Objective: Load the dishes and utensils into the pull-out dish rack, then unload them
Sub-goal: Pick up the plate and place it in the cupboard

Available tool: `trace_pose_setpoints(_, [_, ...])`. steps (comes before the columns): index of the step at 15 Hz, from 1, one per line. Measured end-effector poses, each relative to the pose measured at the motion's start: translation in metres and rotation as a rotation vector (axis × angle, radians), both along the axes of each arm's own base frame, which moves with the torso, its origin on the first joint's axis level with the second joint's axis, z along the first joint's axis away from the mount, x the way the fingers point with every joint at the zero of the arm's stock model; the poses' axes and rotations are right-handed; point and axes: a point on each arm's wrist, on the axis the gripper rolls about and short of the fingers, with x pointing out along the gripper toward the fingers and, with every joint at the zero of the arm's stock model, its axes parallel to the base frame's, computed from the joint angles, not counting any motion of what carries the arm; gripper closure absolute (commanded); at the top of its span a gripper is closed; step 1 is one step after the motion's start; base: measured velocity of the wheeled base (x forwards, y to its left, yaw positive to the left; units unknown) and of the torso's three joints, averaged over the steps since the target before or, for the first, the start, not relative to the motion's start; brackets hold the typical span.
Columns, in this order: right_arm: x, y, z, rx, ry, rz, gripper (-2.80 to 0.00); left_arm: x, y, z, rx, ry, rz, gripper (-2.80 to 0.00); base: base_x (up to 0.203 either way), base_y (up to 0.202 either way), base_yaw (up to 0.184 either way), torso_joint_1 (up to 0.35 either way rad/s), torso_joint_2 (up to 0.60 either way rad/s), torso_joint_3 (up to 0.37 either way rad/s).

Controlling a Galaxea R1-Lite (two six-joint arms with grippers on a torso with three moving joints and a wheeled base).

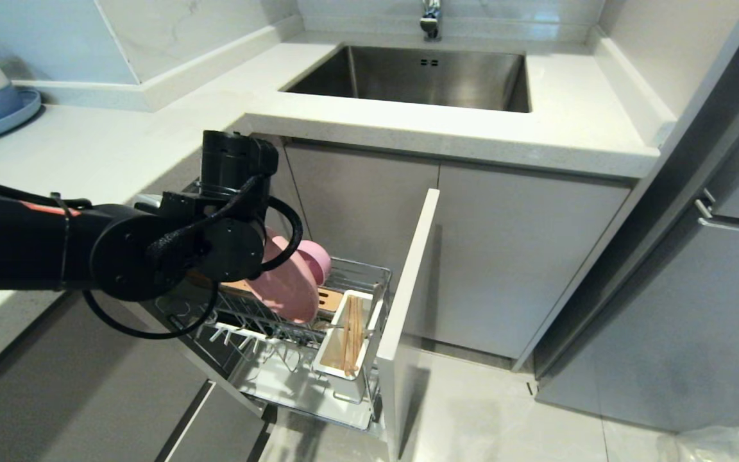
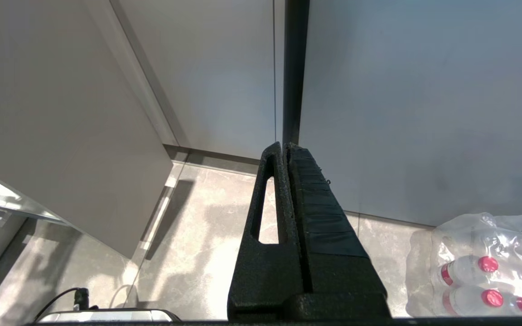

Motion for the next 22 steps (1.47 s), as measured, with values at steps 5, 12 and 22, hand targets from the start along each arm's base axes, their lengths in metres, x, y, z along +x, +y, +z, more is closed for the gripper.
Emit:
trace_pose_setpoints(5, [0.0,0.0,0.0,0.0,0.0,0.0,0.0,0.004,-0.002,-0.014,-0.027,0.022,0.015,0.0,0.0,0.0,0.0,0.0,0.0,0.0])
trace_pose_setpoints(12, [0.0,0.0,0.0,0.0,0.0,0.0,0.0,0.006,-0.002,-0.021,-0.06,0.014,0.037,0.0,0.0,0.0,0.0,0.0,0.0,0.0])
trace_pose_setpoints(22, [0.0,0.0,0.0,0.0,0.0,0.0,0.0,0.002,0.005,-0.006,-0.115,-0.067,0.046,0.0,0.0,0.0,0.0,0.0,0.0,0.0])
